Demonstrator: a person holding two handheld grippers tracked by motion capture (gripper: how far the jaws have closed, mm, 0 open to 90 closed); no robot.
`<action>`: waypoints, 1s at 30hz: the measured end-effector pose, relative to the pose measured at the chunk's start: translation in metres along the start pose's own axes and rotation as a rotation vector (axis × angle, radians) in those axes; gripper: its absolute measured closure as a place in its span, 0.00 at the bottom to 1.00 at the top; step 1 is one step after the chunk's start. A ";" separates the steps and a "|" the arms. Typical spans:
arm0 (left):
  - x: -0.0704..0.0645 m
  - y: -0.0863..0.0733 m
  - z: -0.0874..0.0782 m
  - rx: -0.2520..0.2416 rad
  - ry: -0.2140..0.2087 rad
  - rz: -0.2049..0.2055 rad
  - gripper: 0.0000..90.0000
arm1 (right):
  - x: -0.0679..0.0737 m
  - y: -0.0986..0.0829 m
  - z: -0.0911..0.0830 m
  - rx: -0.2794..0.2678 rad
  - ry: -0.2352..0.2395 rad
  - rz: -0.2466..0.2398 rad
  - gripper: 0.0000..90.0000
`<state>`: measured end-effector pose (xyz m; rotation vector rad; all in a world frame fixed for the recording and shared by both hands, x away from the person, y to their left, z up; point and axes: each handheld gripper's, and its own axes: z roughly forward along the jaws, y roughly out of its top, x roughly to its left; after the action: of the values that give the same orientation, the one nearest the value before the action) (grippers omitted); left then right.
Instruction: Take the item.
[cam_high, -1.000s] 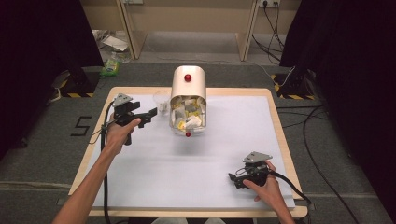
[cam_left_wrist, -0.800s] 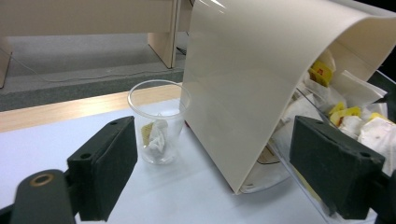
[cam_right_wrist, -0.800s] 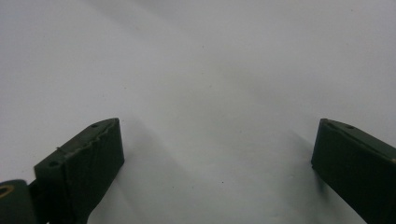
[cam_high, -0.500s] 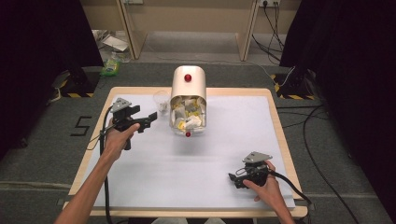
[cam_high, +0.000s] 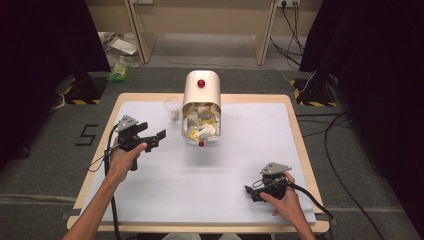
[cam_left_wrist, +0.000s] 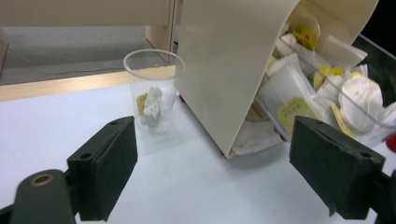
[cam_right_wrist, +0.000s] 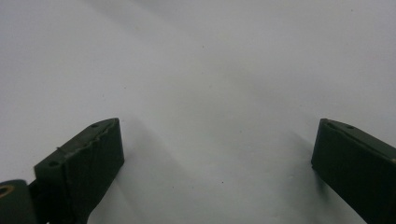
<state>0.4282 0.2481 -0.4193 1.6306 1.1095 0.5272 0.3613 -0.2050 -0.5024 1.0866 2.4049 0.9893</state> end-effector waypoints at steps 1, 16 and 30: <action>0.000 -0.001 0.000 0.002 0.001 0.002 0.16 | 0.000 0.000 0.000 0.000 0.000 0.001 0.03; -0.005 -0.032 -0.007 0.045 0.001 0.038 0.16 | 0.000 0.000 0.000 0.000 0.000 0.000 0.03; -0.009 -0.058 -0.013 0.096 -0.014 0.049 0.16 | 0.000 0.000 0.000 0.001 0.000 0.000 0.03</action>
<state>0.3904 0.2488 -0.4665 1.7455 1.1013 0.4999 0.3612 -0.2050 -0.5024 1.0866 2.4054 0.9887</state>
